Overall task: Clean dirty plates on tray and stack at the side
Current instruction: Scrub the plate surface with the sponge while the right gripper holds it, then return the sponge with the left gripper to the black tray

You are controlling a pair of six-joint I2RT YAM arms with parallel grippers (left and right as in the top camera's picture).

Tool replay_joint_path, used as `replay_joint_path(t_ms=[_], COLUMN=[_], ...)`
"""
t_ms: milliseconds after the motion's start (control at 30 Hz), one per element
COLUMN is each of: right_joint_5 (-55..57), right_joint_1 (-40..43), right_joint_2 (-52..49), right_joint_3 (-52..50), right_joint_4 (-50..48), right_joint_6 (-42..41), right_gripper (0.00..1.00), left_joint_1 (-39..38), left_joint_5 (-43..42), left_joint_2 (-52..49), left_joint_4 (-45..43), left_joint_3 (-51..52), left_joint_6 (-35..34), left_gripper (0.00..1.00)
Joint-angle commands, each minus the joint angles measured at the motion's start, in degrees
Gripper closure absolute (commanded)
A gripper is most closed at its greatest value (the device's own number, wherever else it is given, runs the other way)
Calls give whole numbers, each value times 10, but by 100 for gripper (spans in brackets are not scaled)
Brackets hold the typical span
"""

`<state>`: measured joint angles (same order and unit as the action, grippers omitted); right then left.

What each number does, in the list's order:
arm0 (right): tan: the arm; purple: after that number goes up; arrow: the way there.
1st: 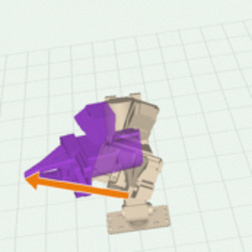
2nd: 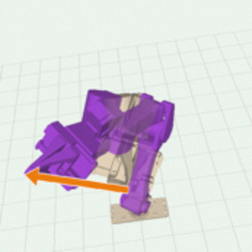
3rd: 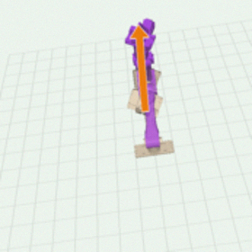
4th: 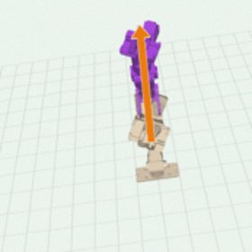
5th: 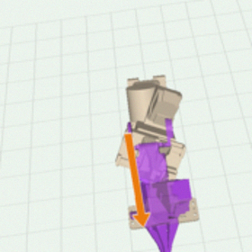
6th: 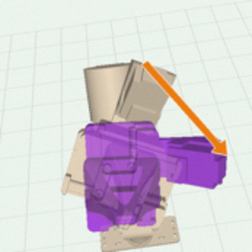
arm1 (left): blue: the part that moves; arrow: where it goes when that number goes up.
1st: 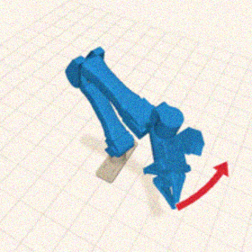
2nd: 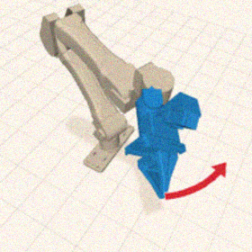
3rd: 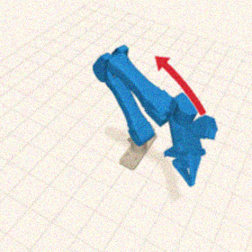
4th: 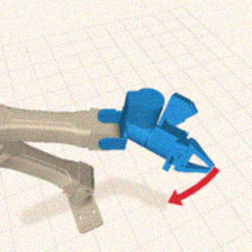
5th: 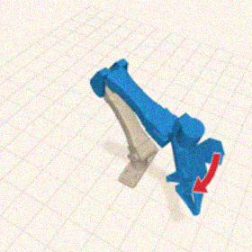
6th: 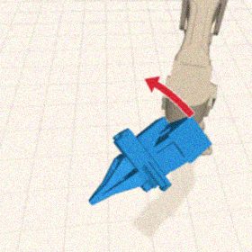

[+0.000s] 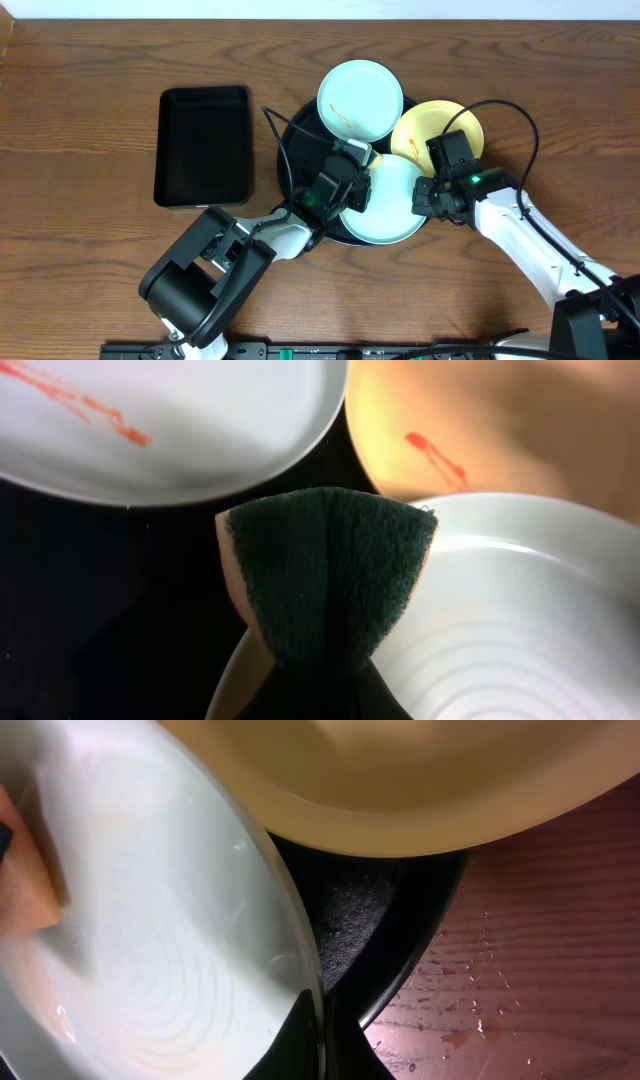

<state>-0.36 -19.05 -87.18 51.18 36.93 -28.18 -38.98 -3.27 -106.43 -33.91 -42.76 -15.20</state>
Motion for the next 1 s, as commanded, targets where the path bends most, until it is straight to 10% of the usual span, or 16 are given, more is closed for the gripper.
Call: replay_joint_path(t_ms=[0, 633, 967], right_joint_5=[-8, -7, 68], right_joint_1=[-9, -9, -9], right_joint_2=[-2, 0, 23], right_joint_3=[-2, -1, 95], right_joint_4=[-1, -21, 6], right_joint_6=[6, 14, 76], right_gripper=[99, 99, 99], left_joint_1=[2, 7, 174], left_joint_5=[-2, -24, -32], left_joint_2=[-6, 99, 360], left_joint_4=[-14, -91, 224], left_joint_3=[1, -15, -27], left_joint_6=[5, 7, 7], left_gripper=[92, 92, 92])
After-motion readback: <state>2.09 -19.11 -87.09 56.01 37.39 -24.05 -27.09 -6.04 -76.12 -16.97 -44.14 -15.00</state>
